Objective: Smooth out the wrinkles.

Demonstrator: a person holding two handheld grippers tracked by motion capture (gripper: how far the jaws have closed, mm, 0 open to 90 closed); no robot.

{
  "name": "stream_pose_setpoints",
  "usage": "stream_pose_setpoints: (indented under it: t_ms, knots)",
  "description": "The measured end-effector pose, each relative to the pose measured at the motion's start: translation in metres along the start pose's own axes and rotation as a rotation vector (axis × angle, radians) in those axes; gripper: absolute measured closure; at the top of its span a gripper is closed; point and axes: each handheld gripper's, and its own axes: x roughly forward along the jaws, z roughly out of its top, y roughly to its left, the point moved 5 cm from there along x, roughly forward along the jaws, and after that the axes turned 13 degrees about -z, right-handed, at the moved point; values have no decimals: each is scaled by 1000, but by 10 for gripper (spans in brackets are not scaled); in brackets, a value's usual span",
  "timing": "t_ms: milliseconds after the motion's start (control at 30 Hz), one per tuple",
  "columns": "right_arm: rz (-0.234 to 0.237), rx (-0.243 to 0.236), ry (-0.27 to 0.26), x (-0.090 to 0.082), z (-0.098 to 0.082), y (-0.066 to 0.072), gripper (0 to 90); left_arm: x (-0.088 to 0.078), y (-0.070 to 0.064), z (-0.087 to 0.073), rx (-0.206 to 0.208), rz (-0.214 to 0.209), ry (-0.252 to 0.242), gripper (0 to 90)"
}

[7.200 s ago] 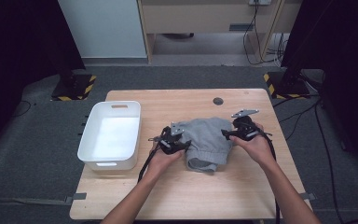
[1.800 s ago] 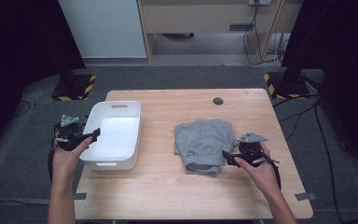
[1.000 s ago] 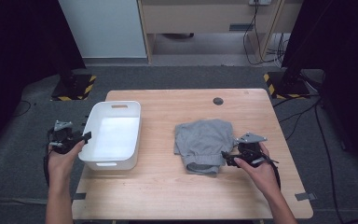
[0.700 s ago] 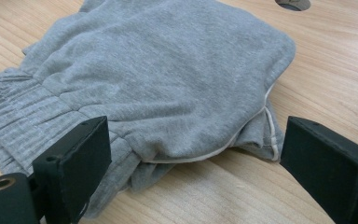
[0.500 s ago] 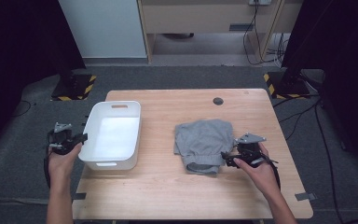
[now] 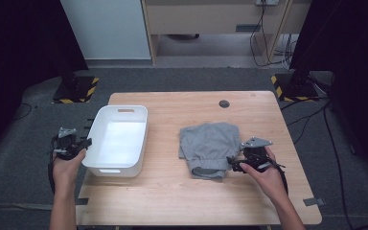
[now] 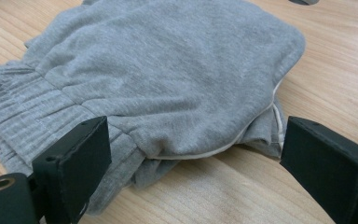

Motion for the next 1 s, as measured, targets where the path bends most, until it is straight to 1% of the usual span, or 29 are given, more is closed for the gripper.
stream_pose_setpoints:
  t_ms: [67,167,300,400,467,567,667,867,1000]
  knots:
    - [-2,0,2,0,0,-1,85,-1,-3,-1,4,8,6,828]
    - [-4,-3,5,1,-1,-2,84,-1,-8,-3,-4,6,2,826]
    - [-1,0,6,1,-1,-3,85,-1,-16,-5,-32,-24,-14,832]
    - [5,2,5,0,-1,-4,85,-2,-26,-9,-45,-37,-18,825]
    - [5,12,3,0,-1,-4,85,-3,-33,-12,-35,-44,-16,812]
    - [5,13,3,0,-1,-5,85,-3,-43,-14,-26,-61,-9,799]
    - [3,13,2,-1,-1,-6,85,-3,-49,-16,-20,-62,-6,782]
    - [5,12,5,0,-2,-7,84,-6,-57,-19,-18,-61,-6,746]
    - [5,11,8,1,-2,-6,85,-5,-61,-20,-12,-64,-3,749]
